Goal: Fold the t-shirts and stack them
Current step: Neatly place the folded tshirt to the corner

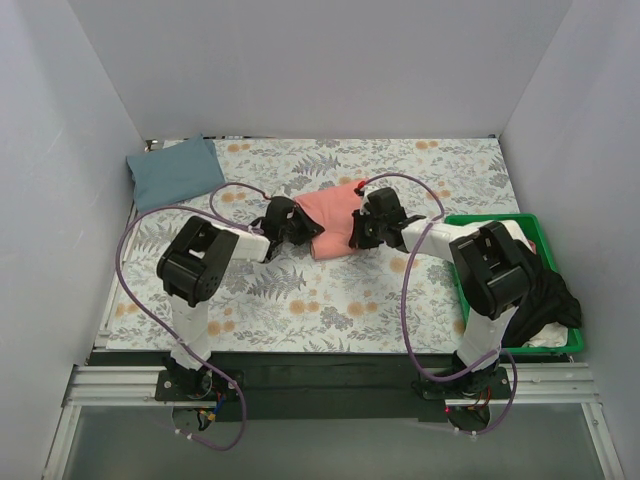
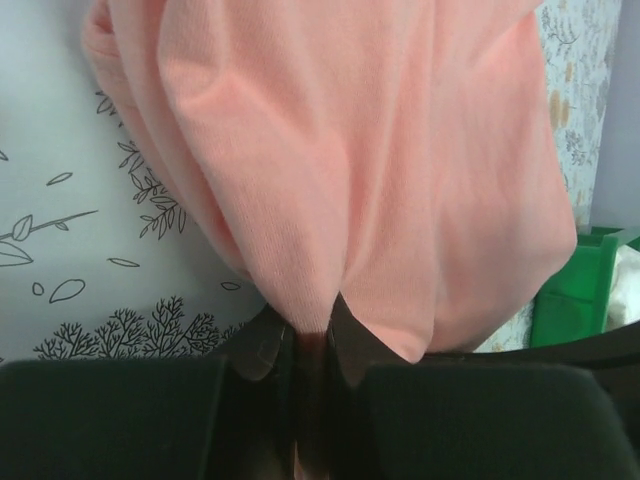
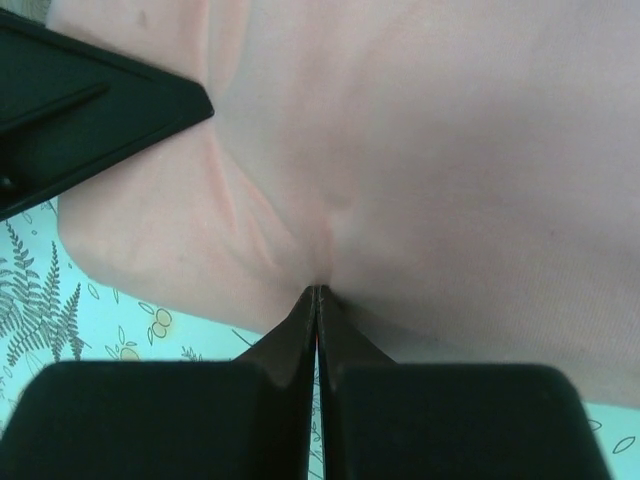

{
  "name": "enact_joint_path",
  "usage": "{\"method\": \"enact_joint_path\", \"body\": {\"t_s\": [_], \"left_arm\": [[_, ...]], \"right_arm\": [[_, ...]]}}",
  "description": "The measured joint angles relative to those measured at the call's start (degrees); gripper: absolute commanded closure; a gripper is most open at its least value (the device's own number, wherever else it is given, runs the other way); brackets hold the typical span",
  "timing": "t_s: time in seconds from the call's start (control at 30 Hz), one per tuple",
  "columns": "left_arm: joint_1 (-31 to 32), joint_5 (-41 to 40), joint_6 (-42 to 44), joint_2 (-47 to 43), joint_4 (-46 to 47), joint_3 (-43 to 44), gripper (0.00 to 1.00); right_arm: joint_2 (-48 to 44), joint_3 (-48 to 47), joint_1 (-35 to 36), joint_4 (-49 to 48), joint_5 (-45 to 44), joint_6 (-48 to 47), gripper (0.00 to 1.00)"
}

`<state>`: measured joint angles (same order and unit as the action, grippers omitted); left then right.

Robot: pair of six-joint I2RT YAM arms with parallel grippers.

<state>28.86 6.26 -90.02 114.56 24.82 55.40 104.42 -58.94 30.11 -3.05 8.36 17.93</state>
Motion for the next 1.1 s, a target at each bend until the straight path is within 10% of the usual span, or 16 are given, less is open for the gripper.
{"method": "enact_joint_path", "body": {"t_s": [0.37,1.1], "left_arm": [[-0.44,-4.09,11.98,2.03,-15.58,11.93,1.0],[-15.08,-15.52,44.15,11.39,-44.15,43.06,1.0]], "right_arm": [[-11.82,5.53,-0.11,3.06,-0.48,-2.16,0.62],[-25.7,12.79,-0.48,6.36,-13.05,-6.4,0.58]]}}
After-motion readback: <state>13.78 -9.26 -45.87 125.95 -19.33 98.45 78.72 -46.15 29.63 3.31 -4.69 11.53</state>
